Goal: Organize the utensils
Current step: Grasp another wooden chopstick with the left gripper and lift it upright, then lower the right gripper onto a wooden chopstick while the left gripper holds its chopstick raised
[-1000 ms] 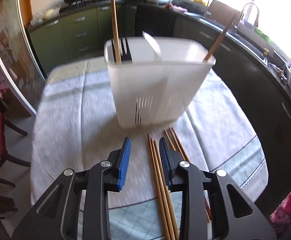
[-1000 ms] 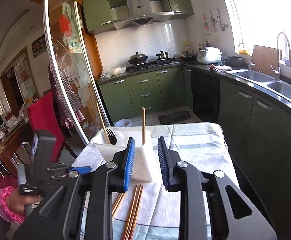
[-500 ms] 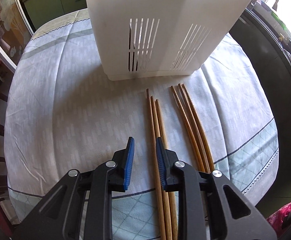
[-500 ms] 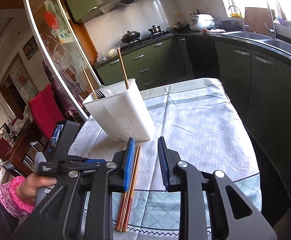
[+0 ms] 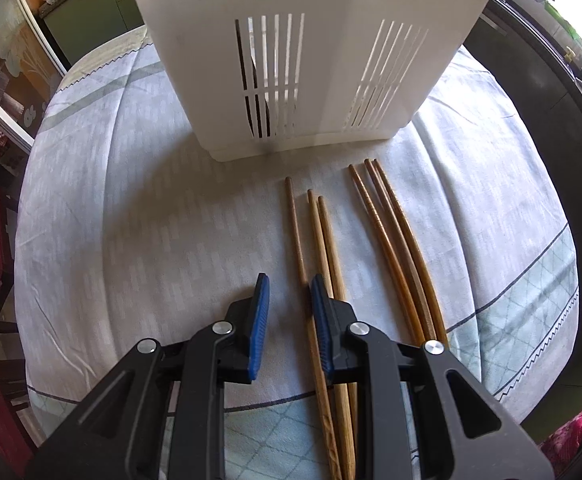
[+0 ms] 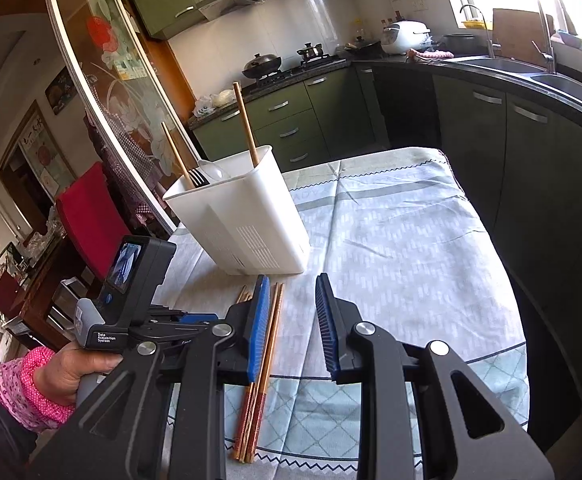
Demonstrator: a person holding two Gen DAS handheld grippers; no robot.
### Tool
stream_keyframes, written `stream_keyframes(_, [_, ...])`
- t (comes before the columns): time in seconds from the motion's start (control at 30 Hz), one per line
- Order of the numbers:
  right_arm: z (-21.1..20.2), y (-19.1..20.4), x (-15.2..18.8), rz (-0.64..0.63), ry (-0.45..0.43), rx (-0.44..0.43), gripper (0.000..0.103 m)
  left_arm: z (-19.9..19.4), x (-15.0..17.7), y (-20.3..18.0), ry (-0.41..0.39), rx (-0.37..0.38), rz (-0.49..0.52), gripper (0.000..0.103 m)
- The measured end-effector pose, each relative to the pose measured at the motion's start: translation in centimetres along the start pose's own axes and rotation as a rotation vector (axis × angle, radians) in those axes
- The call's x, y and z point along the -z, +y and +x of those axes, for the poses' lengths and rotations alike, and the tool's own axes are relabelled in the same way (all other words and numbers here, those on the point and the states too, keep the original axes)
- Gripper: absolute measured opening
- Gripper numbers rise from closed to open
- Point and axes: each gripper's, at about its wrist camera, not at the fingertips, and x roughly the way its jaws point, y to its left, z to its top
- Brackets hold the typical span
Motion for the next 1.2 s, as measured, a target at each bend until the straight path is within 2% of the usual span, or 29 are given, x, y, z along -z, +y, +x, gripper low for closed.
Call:
stream_keyframes(0.07, [0.3, 0.2, 0.0, -0.003, 0.008, 0.002, 0.032, 0.2, -0.2, -0.6, -0.003, -0.013, 0.008, 0.021])
stream_keyframes(0.17, [1.0, 0.6, 0.2, -0.018, 0.030, 0.007, 0.032, 0.2, -0.1, -0.9, -0.005, -0.001, 0.014, 0.007])
stream_keyframes(0.3, [2.7, 1.2, 0.5, -0.046, 0.085, 0.026, 0.038, -0.1, 0.6, -0.1, -0.012, 0.021, -0.003, 0.006])
stream_keyframes(0.37, [3.9, 1.3, 0.7, -0.061, 0.115, 0.039, 0.038, -0.6, 0.9, 0.7, -0.044, 0.026, -0.020, 0.005])
stream_keyframes(0.47, [6.1, 1.6, 1.1, -0.088, 0.166, 0.068, 0.038, -2.7, 1.5, 1.5, -0.138, 0.030, -0.039, 0.005])
stream_keyframes(0.6, [9.3, 2.0, 2.1, -0.127, 0.238, 0.098, 0.037, -6.3, 3.0, 2.7, -0.310, 0.019, -0.064, 0.005])
stream_keyframes(0.7, [11.7, 2.2, 2.9, -0.141, 0.295, 0.101, 0.029, -9.1, 4.7, 3.7, -0.445, 0.005, -0.084, 0.005])
stream_keyframes(0.87, [14.5, 2.8, 3.5, -0.159, 0.338, 0.116, 0.025, -12.3, 7.3, 4.8, -0.628, -0.028, -0.091, 0.005])
stream_keyframes(1.0, [16.0, 3.3, 3.5, -0.172, 0.361, 0.135, 0.025, -13.2, 8.7, 5.2, -0.692, -0.033, -0.093, 0.005])
stream_keyframes(1.2, [17.3, 3.6, 3.8, -0.192, 0.381, 0.171, 0.025, -13.4, 10.1, 5.8, -0.736, -0.045, -0.101, 0.006])
